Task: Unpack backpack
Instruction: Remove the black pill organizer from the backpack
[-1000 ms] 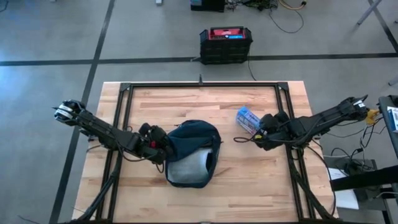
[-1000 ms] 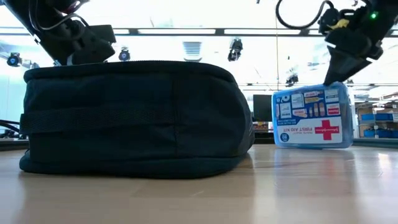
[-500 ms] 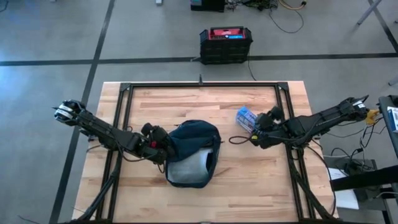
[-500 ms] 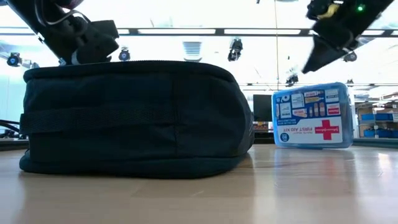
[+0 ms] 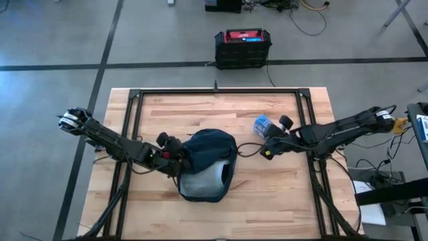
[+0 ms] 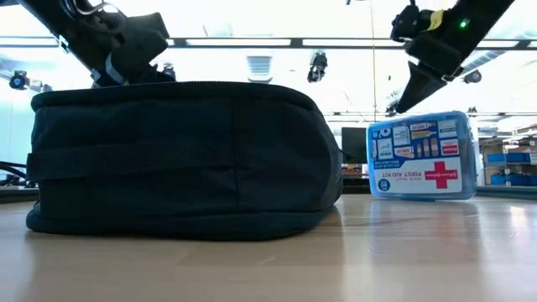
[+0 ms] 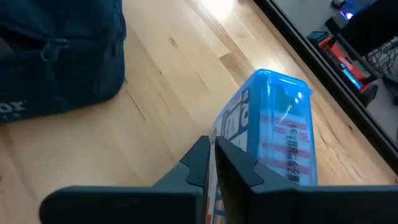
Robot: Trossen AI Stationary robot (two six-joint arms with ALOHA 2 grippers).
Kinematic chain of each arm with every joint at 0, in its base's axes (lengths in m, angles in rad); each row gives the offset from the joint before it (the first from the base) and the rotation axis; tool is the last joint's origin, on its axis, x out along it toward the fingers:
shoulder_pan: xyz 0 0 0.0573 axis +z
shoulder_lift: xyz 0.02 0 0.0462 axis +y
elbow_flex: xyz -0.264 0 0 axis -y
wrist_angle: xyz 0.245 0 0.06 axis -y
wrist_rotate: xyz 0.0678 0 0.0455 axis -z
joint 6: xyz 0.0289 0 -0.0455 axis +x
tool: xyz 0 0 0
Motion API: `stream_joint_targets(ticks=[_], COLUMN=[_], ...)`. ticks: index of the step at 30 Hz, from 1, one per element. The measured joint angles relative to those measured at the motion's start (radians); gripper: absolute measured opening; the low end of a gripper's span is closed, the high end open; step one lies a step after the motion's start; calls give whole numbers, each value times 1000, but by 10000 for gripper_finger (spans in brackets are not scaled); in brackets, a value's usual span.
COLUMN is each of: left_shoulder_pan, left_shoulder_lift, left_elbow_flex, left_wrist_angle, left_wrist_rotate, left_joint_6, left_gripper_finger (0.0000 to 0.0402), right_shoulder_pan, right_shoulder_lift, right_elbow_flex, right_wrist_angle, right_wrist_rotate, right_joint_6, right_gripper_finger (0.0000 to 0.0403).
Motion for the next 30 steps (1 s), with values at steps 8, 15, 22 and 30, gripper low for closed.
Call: stream_joint_targets(ticks=[8,15,22,30], left_shoulder_pan=[4,75,283,421], left_shoulder_lift=[-1,-3,-1,-1], left_elbow_flex=[119,157,42,-212], left_wrist_angle=[4,-7,-66,150], left_wrist_rotate=[-179,-316,-332,-39], left_joint_6=[191,271,144,99], left_gripper_finger=[0,0,0,0], right_shoulder_pan=[16,67,77,77], right_shoulder_lift=[93,305,535,671], right_elbow_flex=[0,0,96,295], right_wrist_angle=[337,688,826,646], right_wrist_rotate=[-217,-311,-303,-203], right_joint_6=[-146,-283,-377,-485], right_gripper_finger=[2,1,0,0])
